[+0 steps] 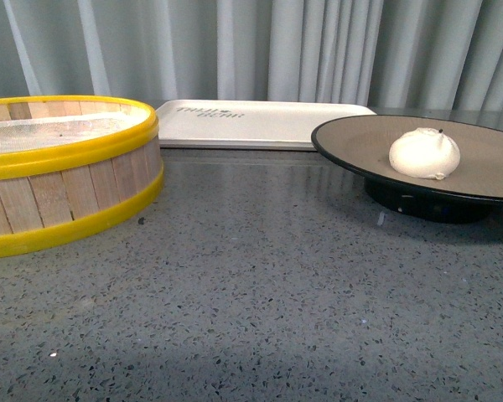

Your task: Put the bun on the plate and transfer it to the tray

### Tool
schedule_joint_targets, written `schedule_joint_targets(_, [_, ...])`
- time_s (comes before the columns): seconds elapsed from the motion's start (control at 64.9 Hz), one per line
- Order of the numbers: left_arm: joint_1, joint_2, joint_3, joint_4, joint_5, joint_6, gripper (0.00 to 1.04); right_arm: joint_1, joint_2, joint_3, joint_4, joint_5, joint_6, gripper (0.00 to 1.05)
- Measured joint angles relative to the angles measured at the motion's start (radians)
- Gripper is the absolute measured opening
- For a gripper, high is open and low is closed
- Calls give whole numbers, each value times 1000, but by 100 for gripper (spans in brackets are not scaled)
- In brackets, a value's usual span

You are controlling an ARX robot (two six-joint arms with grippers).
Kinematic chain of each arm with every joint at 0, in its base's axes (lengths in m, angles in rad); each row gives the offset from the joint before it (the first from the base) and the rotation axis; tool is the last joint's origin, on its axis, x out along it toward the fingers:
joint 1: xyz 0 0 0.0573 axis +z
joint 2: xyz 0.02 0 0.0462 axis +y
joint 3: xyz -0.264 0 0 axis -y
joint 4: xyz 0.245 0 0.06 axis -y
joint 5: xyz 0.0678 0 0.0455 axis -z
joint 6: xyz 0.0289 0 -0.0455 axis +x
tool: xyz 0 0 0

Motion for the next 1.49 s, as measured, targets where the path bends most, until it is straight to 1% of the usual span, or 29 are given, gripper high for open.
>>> schedule_joint_targets(0.077, [0, 0, 0, 0, 0, 0, 98, 5, 45, 18, 5, -20, 19, 96])
schedule_joint_targets(0.216, [0, 0, 0, 0, 0, 0, 98, 50, 119, 37, 60, -53, 63, 96])
schedule_joint_targets(0.447, [0, 0, 0, 0, 0, 0, 98, 159, 225, 94, 104, -61, 105, 96])
schedule_joint_targets(0.462, [0, 0, 0, 0, 0, 0, 98, 161, 229, 97, 104, -63, 107, 95])
schedule_joint_targets(0.524, [0, 0, 0, 0, 0, 0, 98, 164, 235, 103, 101, -66, 108, 85])
schedule_joint_targets(0.616, [0, 0, 0, 0, 0, 0, 98, 161, 233, 107, 82, -64, 102, 64])
schedule_joint_targets(0.647, [0, 0, 0, 0, 0, 0, 98, 160, 233, 107, 80, -64, 100, 59])
schedule_joint_targets(0.678, [0, 0, 0, 0, 0, 0, 98, 159, 233, 107, 80, -64, 100, 55])
schedule_joint_targets(0.724, [0, 0, 0, 0, 0, 0, 98, 157, 232, 108, 79, -64, 97, 47])
schedule_joint_targets(0.801, [0, 0, 0, 0, 0, 0, 98, 155, 231, 108, 77, -64, 93, 36])
schedule_joint_targets(0.816, [0, 0, 0, 0, 0, 0, 98, 154, 230, 108, 77, -64, 93, 33])
schedule_joint_targets(0.847, [0, 0, 0, 0, 0, 0, 98, 154, 230, 108, 77, -64, 92, 29])
schedule_joint_targets(0.924, [0, 0, 0, 0, 0, 0, 98, 152, 228, 108, 77, -64, 84, 16])
schedule_joint_targets(1.001, [0, 0, 0, 0, 0, 0, 98, 152, 227, 108, 79, -63, 73, 7])
schedule_joint_targets(1.047, [0, 0, 0, 0, 0, 0, 98, 151, 227, 108, 80, -64, 70, 3])
schedule_joint_targets(1.278, [0, 0, 0, 0, 0, 0, 98, 150, 227, 115, 107, -64, 51, 3])
schedule_joint_targets(1.37, [0, 0, 0, 0, 0, 0, 98, 143, 250, 157, 102, -76, 37, 3])
schedule_joint_targets(1.494, [0, 0, 0, 0, 0, 0, 98, 130, 312, 261, 74, -89, 28, 3])
